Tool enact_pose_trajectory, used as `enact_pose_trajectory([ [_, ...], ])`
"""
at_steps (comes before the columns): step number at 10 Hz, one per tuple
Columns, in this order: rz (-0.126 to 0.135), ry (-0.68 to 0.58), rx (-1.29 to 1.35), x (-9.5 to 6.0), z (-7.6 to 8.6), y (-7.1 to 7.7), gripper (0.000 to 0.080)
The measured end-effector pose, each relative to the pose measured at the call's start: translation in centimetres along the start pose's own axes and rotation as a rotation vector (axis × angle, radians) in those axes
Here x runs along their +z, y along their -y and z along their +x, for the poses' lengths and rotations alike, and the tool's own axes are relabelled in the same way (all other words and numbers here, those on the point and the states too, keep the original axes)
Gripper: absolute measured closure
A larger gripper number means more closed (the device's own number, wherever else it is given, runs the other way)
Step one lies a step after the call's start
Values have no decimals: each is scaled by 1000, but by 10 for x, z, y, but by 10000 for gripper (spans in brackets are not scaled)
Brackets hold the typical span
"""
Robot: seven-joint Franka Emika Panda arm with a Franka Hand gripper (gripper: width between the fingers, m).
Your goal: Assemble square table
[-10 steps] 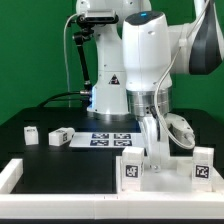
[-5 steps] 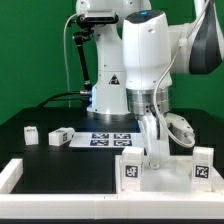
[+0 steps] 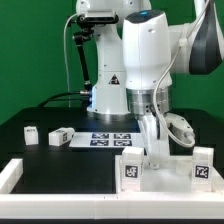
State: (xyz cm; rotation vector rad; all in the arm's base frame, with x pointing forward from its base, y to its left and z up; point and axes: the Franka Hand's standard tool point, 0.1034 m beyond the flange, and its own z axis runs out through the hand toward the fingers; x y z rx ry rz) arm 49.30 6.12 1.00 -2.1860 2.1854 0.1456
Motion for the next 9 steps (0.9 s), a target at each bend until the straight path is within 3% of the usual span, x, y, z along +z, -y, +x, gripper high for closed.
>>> enact_pose_trajectory([
  [1,45,-25,-44,-2,11,-4,733],
  [3,140,-109,-135,-6,53,-29,741],
  [4,189,-157,-233,-15,83,-33,740],
  [5,219,-138,-366,-34,83,-23,740],
  [6,239,-120,-461,-50,80,-15,740],
  [9,214,-143,-649,-48,78,-15,740],
])
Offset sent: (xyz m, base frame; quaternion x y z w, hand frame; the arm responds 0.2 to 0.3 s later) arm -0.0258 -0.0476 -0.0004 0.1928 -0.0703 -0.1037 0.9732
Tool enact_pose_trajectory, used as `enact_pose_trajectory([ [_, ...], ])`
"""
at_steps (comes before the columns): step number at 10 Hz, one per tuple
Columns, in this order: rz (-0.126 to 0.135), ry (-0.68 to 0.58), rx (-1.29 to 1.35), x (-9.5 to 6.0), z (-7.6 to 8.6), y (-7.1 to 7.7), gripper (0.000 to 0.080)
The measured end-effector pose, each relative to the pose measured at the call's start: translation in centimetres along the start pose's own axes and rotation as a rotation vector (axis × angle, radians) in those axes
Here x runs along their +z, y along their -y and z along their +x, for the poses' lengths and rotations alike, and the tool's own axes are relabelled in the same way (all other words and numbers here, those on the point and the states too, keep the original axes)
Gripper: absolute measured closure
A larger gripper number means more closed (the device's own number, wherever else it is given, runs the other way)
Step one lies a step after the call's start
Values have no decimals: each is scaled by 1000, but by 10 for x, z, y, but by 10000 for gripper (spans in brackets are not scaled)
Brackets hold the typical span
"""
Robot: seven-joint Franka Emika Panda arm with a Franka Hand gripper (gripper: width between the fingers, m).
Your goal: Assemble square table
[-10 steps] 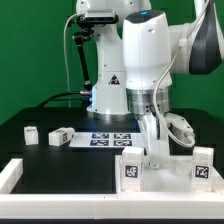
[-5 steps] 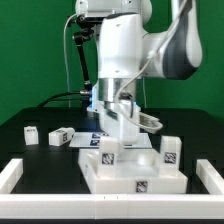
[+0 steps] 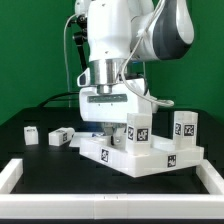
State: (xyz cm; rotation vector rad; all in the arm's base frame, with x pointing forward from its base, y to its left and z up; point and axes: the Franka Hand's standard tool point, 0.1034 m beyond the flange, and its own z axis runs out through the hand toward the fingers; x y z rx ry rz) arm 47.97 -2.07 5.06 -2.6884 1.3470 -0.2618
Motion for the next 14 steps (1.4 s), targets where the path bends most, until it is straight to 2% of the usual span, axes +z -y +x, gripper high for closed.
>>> enact_pose_trajectory([
  [2,-14,45,-210,2,-1,1,740],
  [3,-20,61,-321,1,8,-4,740],
  [5,-40,40,-625,10,28,-28,740],
  [6,-46,41,-691,15,31,-36,740],
  [9,-56,52,-886,18,32,-34,740],
  [10,-59,61,-1032,22,35,-21,740],
  [12,-64,43,-1262,34,40,17,742],
  [13,-69,39,-1375,37,37,27,742],
  [14,-70,41,-1409,36,39,24,742],
])
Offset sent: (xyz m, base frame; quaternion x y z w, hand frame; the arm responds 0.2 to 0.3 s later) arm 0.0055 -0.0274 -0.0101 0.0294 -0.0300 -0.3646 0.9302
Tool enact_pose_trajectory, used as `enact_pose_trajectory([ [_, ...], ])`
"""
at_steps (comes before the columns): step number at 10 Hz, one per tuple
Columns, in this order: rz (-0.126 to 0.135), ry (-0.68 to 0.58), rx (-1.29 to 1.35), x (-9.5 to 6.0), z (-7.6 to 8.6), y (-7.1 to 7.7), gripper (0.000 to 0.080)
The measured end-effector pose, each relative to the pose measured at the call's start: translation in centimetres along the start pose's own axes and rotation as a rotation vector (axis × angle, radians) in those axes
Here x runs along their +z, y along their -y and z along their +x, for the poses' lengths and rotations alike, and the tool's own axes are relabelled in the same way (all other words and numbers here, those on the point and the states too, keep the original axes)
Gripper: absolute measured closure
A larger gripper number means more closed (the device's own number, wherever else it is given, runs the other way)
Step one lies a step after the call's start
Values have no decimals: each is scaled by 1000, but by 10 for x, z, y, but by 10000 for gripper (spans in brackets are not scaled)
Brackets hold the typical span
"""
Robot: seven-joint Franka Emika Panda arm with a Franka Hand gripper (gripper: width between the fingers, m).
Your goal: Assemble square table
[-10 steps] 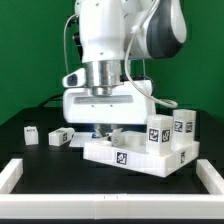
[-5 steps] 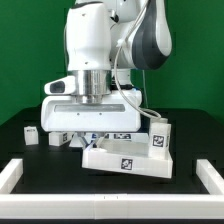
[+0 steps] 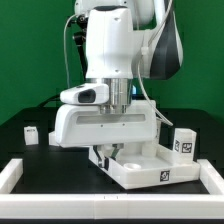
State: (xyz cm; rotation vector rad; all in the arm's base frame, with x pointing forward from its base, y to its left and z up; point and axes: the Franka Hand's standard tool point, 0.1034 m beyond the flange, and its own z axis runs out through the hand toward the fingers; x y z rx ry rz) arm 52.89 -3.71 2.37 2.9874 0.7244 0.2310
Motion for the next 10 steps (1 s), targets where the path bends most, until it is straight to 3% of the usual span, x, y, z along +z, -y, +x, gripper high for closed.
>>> enact_pose_trajectory([
  [2,-7,-2,-134,-1,7,1,742],
  [3,-23,-14,-278,-4,24,2,742],
  [5,-61,-43,-594,-1,56,-11,742],
  [9,-84,-40,-774,-4,58,-11,735],
  [10,-98,-44,-892,-5,67,-6,735],
])
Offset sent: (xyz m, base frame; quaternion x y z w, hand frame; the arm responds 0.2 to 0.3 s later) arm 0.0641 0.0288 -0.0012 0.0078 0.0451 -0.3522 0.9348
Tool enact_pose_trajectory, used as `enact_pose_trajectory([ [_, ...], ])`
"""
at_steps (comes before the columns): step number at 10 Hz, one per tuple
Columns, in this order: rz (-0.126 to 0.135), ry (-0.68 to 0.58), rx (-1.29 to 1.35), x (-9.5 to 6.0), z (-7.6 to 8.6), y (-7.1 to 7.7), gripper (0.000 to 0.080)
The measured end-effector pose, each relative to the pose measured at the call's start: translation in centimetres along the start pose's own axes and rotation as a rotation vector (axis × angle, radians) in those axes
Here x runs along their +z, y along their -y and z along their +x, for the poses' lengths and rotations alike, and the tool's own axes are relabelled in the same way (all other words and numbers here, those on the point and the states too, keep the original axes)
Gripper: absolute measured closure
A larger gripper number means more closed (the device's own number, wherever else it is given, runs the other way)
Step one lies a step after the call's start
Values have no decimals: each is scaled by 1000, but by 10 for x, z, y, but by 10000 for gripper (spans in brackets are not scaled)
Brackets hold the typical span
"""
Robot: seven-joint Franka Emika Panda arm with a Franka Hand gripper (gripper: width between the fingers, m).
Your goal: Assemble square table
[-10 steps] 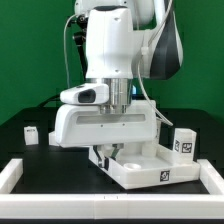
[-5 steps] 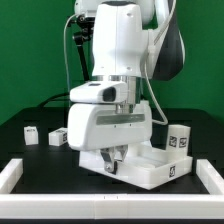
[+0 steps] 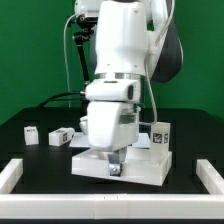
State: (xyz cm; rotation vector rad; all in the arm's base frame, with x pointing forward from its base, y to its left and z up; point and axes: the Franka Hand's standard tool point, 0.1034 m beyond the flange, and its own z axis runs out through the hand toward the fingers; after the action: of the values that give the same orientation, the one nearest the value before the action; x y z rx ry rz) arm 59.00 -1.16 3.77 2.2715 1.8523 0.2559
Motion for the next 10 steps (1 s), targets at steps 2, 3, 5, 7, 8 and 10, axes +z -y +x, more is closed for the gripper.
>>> enact_pose_trajectory([
  [2,-43,-12,-247,5,28,-27,732],
  [3,-51,-13,-274,4,32,-34,729],
  [5,-50,-12,-266,4,30,-33,729],
  [7,-49,-13,-257,5,31,-33,729],
  [8,-48,-18,-211,6,43,-35,729],
  [10,-30,-17,-193,12,67,-41,729],
])
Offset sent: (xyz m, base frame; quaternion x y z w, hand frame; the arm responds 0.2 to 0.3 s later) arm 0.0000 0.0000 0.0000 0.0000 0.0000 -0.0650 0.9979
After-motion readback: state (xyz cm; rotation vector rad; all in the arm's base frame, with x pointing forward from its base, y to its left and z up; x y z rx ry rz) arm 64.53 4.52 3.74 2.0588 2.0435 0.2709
